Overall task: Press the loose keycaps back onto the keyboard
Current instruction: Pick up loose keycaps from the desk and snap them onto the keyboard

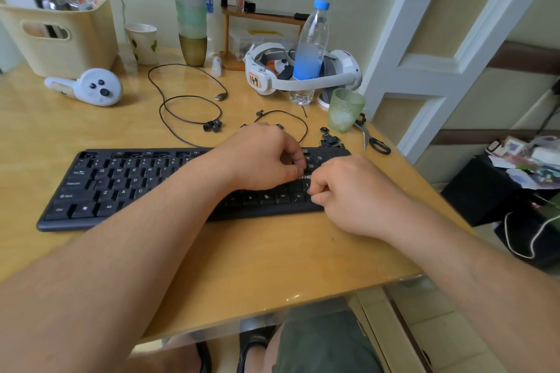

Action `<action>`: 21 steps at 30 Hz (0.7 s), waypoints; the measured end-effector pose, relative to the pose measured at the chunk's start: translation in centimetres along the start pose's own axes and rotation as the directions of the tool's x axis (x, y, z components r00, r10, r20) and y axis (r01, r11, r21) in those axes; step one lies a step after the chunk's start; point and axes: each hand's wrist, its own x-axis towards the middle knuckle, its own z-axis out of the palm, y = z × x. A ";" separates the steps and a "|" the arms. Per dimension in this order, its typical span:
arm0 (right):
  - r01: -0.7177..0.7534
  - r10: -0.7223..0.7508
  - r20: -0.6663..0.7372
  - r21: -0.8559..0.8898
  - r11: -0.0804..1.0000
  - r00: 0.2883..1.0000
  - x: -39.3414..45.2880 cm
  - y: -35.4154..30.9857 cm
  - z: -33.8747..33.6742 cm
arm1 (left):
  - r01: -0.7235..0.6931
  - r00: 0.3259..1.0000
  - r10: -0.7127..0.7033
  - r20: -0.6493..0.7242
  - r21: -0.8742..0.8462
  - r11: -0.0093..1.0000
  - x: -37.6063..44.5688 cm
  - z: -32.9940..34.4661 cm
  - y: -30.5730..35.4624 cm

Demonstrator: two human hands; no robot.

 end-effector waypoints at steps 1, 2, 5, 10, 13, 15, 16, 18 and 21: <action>0.025 -0.025 0.005 -0.007 1.000 1.000 -0.2 0.1 0.2 | 0.002 1.000 -0.002 -0.001 0.000 1.000 0.0 0.0 0.0; 0.060 -0.060 0.013 -0.022 0.998 0.998 -0.4 0.2 0.6 | 0.004 1.000 -0.004 -0.002 0.003 1.000 0.0 0.0 -0.1; 0.098 -0.098 0.001 -0.039 0.994 0.995 -1.2 0.4 1.3 | 0.005 1.000 -0.005 0.000 0.014 1.000 0.1 0.1 -0.1; -0.016 0.041 -0.223 0.116 0.993 0.974 -1.2 2.7 0.6 | 0.006 1.000 -0.006 -0.008 0.014 1.000 0.1 -0.1 0.0; -0.057 0.099 -0.194 0.209 0.976 0.976 -0.6 3.2 -0.1 | 0.004 1.000 -0.005 0.013 0.029 1.000 0.1 0.0 0.0; -0.091 0.137 -0.145 0.290 0.953 0.980 -0.3 3.0 -0.4 | 0.001 1.000 -0.002 0.021 0.037 0.999 0.1 0.1 0.1; -0.100 0.146 -0.124 0.318 0.943 0.981 -0.2 2.8 -0.4 | 0.001 1.000 -0.002 0.025 0.041 0.999 0.1 0.2 0.1; -0.136 0.172 -0.074 0.351 0.927 0.982 0.2 2.6 -0.1 | -0.003 1.000 0.002 0.028 0.048 0.999 0.0 0.2 0.3; -0.178 0.197 -0.020 0.347 0.921 0.980 0.7 2.3 0.4 | -0.009 1.000 0.008 0.029 0.051 0.999 0.0 0.1 0.2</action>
